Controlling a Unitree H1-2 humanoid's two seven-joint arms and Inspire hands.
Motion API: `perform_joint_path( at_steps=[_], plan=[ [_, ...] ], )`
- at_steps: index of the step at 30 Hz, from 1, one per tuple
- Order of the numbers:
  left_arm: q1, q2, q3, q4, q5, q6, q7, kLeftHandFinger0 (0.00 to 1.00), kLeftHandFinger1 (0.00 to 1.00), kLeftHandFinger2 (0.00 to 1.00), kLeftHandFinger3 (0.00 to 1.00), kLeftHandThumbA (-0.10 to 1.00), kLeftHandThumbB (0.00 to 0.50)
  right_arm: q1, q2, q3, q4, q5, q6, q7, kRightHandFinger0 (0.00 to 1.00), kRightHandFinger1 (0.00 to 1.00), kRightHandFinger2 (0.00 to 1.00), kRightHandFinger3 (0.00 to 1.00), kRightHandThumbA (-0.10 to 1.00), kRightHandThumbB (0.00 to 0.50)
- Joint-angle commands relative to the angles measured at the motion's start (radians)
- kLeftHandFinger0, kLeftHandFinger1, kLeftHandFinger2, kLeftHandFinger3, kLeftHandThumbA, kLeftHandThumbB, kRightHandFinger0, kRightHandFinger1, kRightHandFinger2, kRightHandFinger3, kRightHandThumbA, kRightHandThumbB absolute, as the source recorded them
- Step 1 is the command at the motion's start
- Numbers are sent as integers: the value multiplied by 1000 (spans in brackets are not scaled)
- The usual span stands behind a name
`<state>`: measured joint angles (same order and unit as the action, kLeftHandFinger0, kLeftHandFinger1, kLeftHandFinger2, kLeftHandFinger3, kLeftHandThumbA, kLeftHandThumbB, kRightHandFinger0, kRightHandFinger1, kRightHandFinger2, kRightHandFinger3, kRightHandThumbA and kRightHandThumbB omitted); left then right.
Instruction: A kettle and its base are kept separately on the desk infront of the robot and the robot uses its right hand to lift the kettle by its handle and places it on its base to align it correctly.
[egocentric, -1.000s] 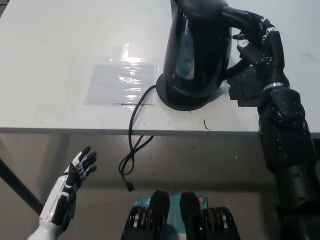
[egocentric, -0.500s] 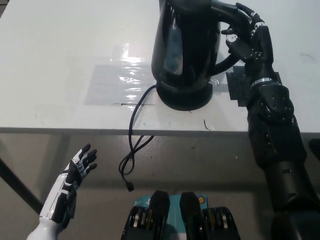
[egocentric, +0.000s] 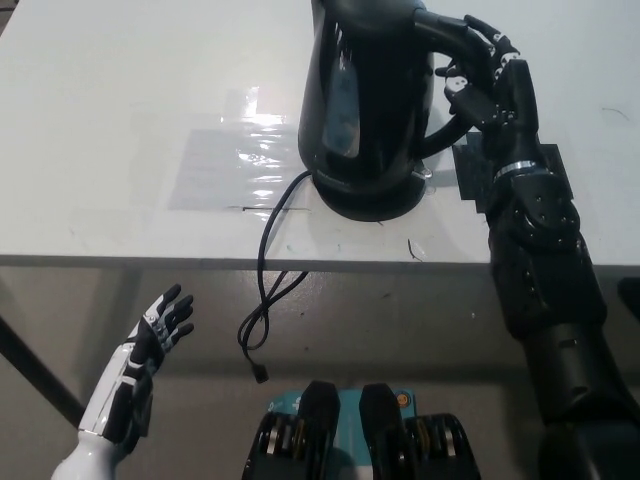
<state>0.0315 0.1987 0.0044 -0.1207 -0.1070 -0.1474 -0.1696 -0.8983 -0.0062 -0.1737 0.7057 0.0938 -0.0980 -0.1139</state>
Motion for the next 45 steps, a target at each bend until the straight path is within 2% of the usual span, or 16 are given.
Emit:
perform_joint_path(
  at_steps=[1,8,18,25,40,41,45],
  plan=[
    [-12,14,6,-26,-8,-14,-12,1000,1000,1000,1000,987,62,-86,-10,5,-49,5,-95,-2,0,457,789,811,-100,93],
    [-18,19,4,-15,-7,-26,-17,1000,1000,1000,1000,999,36,-59,-9,1,-101,14,-67,4,0,462,802,823,-100,87],
    [-23,17,7,-18,-11,-19,-14,1000,1000,1000,1000,985,47,-59,-34,6,-88,3,-87,10,0,437,784,783,-100,102],
    [-20,18,5,-24,-2,-18,-13,1000,1000,1000,1000,1000,41,-43,-37,10,-119,-2,-63,6,0,437,800,811,-100,96],
    [-24,19,5,-27,-6,-12,-15,1000,1000,1000,1000,995,52,-21,-20,15,-129,9,-69,15,0,448,800,803,-100,92],
    [-25,19,5,-29,-8,-9,-15,1000,1000,1000,1000,995,46,-18,-17,15,-130,12,-69,16,0,439,799,803,-100,103],
    [-27,19,4,-23,-8,-18,-17,1000,1000,1000,1000,996,35,-12,-13,16,-131,15,-69,18,0,443,805,809,-100,90]
  ],
)
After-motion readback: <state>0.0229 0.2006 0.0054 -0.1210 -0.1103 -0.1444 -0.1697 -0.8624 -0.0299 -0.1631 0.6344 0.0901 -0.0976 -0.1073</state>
